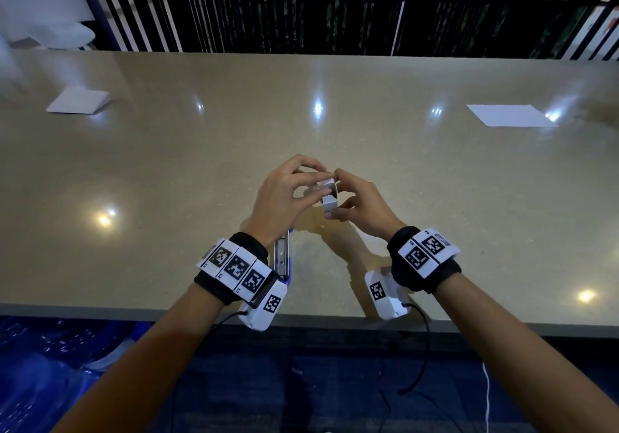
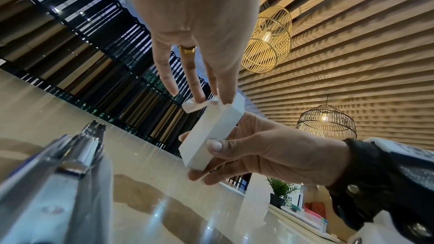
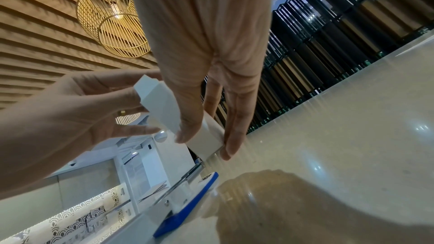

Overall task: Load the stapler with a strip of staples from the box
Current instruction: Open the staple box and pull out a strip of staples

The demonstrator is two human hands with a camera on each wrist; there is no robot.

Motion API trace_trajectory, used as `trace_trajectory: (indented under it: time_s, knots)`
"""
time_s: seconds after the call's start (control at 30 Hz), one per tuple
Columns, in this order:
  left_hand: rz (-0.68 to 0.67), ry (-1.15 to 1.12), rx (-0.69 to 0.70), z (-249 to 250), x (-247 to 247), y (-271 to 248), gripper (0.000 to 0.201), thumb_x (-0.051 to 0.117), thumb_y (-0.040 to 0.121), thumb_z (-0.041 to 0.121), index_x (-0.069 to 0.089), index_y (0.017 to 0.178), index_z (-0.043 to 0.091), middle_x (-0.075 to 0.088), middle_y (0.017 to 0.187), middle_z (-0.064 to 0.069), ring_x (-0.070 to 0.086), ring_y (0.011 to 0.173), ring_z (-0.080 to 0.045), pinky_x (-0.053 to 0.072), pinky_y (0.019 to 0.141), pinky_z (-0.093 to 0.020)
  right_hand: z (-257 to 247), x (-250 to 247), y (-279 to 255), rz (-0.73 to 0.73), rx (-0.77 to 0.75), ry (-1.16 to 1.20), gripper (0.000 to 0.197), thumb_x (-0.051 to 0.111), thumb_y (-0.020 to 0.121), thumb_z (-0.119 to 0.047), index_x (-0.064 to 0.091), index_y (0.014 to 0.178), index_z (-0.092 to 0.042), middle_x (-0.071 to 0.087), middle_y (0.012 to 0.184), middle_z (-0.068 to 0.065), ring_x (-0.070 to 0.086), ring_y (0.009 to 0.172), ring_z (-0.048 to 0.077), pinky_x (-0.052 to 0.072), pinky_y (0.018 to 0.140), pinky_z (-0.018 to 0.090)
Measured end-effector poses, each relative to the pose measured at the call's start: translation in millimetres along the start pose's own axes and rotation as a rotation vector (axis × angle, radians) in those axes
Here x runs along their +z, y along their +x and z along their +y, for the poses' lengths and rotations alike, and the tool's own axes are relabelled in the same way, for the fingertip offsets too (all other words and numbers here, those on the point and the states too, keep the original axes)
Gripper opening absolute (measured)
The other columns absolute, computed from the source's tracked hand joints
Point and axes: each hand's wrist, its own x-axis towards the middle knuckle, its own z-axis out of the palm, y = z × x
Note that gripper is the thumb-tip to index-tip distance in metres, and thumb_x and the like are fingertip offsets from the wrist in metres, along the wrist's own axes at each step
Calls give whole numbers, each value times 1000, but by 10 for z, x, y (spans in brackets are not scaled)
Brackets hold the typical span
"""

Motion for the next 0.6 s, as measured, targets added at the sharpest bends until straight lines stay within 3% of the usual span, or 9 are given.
trace_trajectory:
  time_s: [0.13,0.27,0.4,0.5,0.6]
  knots:
    - [-76,-26,-33,39,-26,21,33,71,81,30,73,112,19,67,111,0,60,103,-11,54,91,-38,-12,19,-4,17,-7,1,35,72,77,0,55,108,-6,60,95,-10,58,91,13,53,58,16]
    - [-97,7,-19,33,-57,26,33,73,81,28,74,111,17,68,114,-1,60,105,-12,54,93,-38,-6,8,-16,25,-1,-37,32,71,79,-1,55,105,-8,61,101,-4,59,97,16,52,64,19]
    - [5,4,81,28,-66,-9,13,71,83,14,78,92,11,71,104,-4,64,95,-11,58,80,-33,-6,-5,-12,44,-48,-131,33,73,77,-3,56,104,-7,64,105,2,60,104,19,55,73,28]
    - [39,12,100,42,-59,-12,17,66,82,19,78,81,7,70,107,-5,68,89,-14,59,75,-38,-22,7,-4,80,-55,-150,34,75,76,-5,56,104,-8,66,105,5,61,104,20,55,74,30]
    - [20,107,111,47,-53,-5,17,67,84,21,79,94,13,65,120,-4,68,90,-14,60,78,-34,-56,-5,2,110,-66,-154,31,74,76,-5,57,101,-9,67,104,2,60,104,18,55,75,33]
